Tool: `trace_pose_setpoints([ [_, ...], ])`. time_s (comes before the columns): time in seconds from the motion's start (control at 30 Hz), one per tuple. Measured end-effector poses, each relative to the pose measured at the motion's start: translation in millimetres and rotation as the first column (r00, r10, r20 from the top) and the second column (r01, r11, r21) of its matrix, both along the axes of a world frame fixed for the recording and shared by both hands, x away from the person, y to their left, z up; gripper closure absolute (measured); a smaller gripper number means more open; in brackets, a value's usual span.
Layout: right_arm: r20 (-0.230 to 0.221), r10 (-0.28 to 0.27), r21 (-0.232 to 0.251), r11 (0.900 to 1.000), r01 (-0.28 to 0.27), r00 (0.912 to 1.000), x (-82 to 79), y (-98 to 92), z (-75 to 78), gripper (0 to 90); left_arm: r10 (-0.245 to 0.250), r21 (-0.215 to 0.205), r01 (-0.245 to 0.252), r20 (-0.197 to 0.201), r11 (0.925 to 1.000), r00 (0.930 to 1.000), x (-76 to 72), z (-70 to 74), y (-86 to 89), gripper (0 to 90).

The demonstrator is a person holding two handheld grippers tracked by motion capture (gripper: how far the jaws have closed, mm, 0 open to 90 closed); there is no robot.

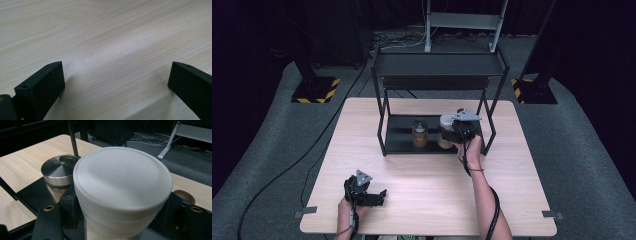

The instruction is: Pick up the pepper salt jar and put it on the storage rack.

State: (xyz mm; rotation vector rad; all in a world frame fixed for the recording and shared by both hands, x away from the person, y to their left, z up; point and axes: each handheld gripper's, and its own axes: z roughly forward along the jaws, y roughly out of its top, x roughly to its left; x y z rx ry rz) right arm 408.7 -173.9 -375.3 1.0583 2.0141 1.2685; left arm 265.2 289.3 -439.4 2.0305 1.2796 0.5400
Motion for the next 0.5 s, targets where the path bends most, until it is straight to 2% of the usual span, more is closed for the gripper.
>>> trace_pose_setpoints([
  [0.5, -0.022, 0.007, 0.003, 1.000, -0.007, 0.9997, 9.5, 7.8, -4.6, 33.5, 0.000, 0.000, 0.000, 0.000, 1.0000, 1.0000, 0.0, 0.1, 0.0, 0.4],
])
